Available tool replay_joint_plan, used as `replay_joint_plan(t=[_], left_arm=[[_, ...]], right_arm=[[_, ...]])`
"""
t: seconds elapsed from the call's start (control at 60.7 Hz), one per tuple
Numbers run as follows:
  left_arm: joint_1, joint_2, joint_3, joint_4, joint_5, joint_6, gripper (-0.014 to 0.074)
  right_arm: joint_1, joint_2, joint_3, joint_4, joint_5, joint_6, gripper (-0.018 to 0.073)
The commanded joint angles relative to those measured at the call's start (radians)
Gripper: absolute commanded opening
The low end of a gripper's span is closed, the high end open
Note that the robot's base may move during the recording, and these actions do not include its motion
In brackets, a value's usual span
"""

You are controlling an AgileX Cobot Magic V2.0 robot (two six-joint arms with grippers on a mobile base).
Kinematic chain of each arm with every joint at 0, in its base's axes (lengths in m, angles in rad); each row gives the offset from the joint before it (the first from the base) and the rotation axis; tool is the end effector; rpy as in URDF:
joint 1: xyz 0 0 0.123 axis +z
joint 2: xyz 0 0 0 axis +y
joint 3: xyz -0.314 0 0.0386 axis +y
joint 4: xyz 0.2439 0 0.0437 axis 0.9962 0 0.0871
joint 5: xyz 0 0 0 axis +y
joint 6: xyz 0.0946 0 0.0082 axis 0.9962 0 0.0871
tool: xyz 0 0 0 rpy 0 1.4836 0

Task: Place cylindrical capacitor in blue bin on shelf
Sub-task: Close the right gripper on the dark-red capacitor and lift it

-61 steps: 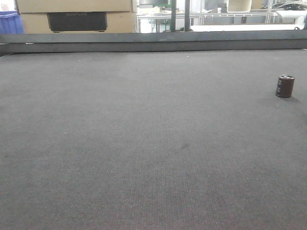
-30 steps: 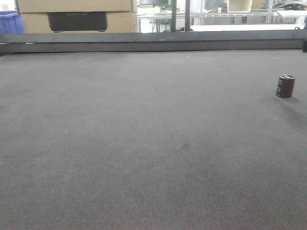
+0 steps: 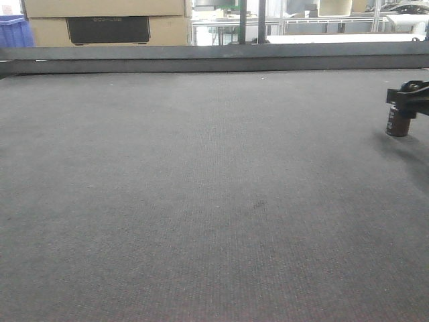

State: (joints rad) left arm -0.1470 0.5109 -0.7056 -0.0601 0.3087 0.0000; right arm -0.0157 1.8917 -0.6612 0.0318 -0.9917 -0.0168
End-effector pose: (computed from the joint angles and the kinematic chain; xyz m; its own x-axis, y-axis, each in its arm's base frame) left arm 0.0697 -0.0121 0.3977 -0.0354 -0.0526 -0.9980 0.1627 0.9850 -0.0577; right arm 0.3520 -0.0081 0.1790 -0.1512 0.0030 -0.9885 0.0421 0.9991 -0.0034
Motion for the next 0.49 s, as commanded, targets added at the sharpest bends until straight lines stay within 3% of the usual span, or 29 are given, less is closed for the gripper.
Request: replay_joint_plan(t=[0.0, 0.132, 0.363, 0.478], left_arm=[[-0.005, 0.001, -0.008, 0.001, -0.019, -0.005, 0.0536], [-0.005, 0.001, -0.008, 0.001, -0.019, -0.005, 0.0536], [-0.005, 0.001, -0.008, 0.001, -0.019, -0.005, 0.0536], [-0.005, 0.001, -0.008, 0.001, -0.019, -0.005, 0.0536]], right_arm=[[0.001, 0.047, -0.047, -0.003, -0.027, 0.005, 0.0547], [0.001, 0.113, -0.115, -0.062, -0.021, 0.007, 0.0547], [0.001, 0.182, -0.160, -0.064, -0.011, 0.007, 0.0545], [0.001, 0.191, -0.164, -0.062, -0.011, 0.007, 0.0466]])
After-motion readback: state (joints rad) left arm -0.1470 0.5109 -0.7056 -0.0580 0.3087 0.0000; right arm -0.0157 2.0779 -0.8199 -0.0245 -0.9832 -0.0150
